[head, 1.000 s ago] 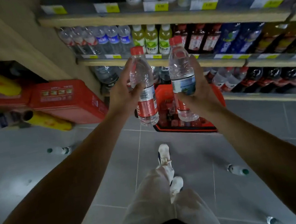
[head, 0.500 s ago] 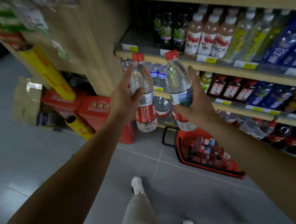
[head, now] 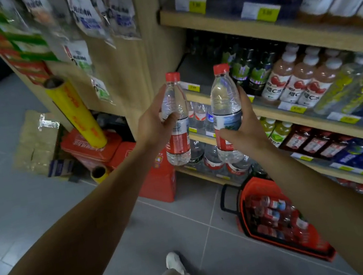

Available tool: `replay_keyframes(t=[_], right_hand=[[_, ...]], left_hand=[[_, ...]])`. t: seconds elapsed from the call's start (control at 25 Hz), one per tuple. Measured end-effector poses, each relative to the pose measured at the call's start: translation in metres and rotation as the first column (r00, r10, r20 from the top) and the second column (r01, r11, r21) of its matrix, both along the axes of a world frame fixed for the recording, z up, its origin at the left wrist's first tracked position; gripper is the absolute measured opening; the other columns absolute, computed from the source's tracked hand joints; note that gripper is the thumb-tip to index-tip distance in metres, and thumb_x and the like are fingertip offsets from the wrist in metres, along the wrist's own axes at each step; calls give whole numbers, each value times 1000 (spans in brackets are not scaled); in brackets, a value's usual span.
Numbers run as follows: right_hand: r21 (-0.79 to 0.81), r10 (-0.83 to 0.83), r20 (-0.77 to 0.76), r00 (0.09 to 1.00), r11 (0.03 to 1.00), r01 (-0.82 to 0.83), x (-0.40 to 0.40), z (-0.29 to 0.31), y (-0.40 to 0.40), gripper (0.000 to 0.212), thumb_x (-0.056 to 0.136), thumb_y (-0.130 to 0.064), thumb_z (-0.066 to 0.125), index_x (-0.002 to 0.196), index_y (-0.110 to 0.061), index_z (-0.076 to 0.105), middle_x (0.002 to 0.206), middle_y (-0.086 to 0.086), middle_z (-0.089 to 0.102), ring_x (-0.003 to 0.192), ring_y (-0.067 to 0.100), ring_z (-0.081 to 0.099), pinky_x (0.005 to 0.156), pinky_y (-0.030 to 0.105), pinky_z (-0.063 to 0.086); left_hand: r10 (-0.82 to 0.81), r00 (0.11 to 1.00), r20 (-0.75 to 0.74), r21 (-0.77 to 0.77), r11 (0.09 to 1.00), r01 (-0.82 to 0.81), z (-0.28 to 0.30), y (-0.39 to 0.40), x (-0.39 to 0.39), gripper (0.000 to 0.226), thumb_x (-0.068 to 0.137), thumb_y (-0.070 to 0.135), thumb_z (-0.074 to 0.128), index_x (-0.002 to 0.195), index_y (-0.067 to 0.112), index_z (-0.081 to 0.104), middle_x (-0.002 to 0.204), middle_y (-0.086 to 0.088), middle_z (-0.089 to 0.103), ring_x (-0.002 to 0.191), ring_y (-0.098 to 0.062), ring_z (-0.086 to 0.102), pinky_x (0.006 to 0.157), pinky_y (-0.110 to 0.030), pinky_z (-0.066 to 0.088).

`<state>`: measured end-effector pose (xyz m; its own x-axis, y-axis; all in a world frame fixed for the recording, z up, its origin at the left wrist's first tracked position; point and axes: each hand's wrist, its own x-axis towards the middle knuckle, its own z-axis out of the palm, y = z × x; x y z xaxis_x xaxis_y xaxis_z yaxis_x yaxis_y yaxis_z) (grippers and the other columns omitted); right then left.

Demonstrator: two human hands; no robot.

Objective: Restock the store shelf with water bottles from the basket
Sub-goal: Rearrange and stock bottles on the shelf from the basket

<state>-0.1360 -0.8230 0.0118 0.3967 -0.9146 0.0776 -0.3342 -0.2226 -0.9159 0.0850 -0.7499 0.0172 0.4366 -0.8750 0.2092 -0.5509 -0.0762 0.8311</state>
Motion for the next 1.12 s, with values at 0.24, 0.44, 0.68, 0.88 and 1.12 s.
replay_keyframes(t=[0.24, 0.44, 0.68, 0.88, 1.12], right_hand=[[-107, 22, -3, 1000, 994, -23, 48, 44, -48, 104, 72, -14, 77, 151, -43, 17, 145, -7, 47, 124, 9, 55, 97, 31, 52], [-204, 15, 51, 999, 979, -5, 77, 86, -106, 101, 75, -9, 77, 153, -37, 18, 137, -15, 50, 109, -13, 54, 77, 3, 46], [-320, 77, 160, 984, 947, -22, 99, 140, -183, 101, 76, -10, 78, 154, -34, 18, 142, -11, 50, 118, -6, 54, 91, 9, 46], [-528, 153, 204, 967, 849, -23, 126, 174, -236, 104, 69, -18, 77, 154, -25, 18, 150, -4, 41, 134, 8, 46, 109, 39, 43], [-675, 135, 318, 938, 727, 124, 158, 192, -276, 96, 77, -17, 78, 154, -9, 21, 151, 4, 34, 139, 11, 35, 114, 31, 36]], left_hand=[[-73, 997, 32, -53, 996, 74, 32, -47, 39, 70, 90, 31, 58, 153, 38, 27, 141, 1, 56, 123, -17, 56, 97, -41, 52], [-62, 997, 47, -136, 988, 68, 68, -98, 58, 67, 94, 22, 60, 153, 33, 29, 142, 1, 56, 126, -15, 54, 98, -37, 51], [-22, 994, 107, -242, 969, 47, 99, -163, 72, 67, 86, 39, 56, 150, 37, 34, 142, 6, 56, 127, -12, 55, 100, -46, 50], [72, 996, 43, -288, 956, -56, 118, -194, 74, 64, 92, 29, 61, 148, 42, 34, 136, 7, 60, 126, -11, 55, 102, -43, 49], [149, 989, -4, -321, 936, -142, 133, -221, 77, 64, 95, 24, 61, 149, 42, 31, 139, 5, 58, 126, -13, 55, 100, -44, 51]])
